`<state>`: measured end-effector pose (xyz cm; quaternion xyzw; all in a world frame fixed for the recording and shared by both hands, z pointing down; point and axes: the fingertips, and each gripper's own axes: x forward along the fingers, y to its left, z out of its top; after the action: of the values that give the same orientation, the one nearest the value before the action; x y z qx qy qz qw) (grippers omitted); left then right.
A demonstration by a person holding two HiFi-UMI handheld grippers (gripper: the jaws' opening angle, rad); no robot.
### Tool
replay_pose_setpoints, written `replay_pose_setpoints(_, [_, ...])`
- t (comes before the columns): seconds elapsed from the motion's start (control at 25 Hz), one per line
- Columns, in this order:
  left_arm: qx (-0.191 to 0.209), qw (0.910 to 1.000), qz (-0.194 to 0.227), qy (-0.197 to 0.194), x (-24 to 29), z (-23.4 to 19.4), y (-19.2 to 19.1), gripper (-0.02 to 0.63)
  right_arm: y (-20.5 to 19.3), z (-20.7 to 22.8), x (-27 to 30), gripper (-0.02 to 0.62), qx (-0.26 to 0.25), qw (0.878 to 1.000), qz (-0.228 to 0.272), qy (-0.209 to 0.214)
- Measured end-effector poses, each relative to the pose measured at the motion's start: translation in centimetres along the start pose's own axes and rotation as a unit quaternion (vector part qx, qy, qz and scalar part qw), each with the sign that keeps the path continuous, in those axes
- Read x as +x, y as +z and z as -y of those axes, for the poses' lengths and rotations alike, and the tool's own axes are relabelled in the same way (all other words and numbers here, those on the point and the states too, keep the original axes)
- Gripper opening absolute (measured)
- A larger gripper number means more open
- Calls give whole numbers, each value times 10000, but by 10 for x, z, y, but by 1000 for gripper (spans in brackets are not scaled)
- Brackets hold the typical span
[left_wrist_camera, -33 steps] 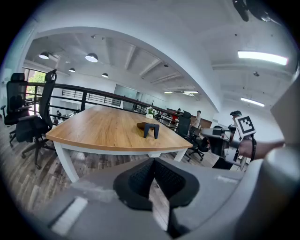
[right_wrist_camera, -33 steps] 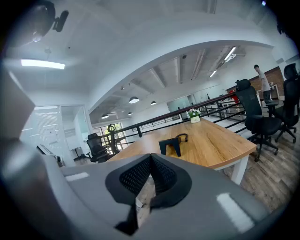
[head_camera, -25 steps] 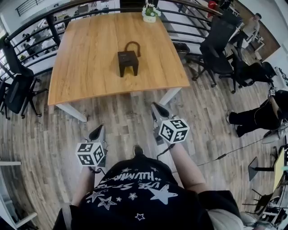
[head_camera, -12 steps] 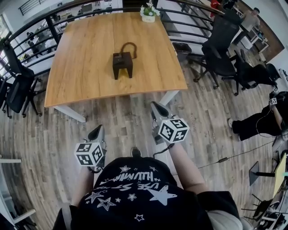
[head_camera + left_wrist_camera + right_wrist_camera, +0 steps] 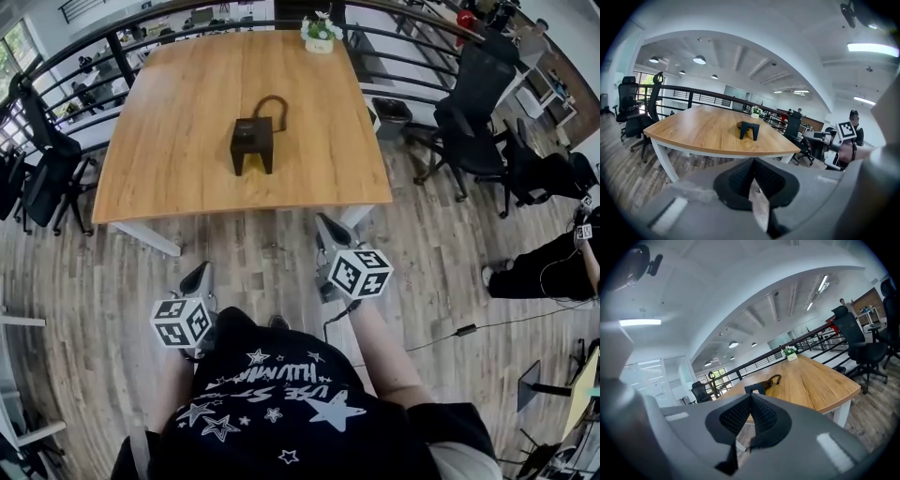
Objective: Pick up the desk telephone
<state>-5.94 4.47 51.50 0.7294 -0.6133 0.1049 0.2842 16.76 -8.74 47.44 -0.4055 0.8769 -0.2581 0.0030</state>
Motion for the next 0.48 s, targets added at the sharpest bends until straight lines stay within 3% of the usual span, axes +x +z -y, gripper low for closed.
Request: replay_pose_setpoints(0.48, [-154, 9996, -187, 129, 32, -30, 4, 2, -17, 11, 49, 0, 121, 9992, -379, 52])
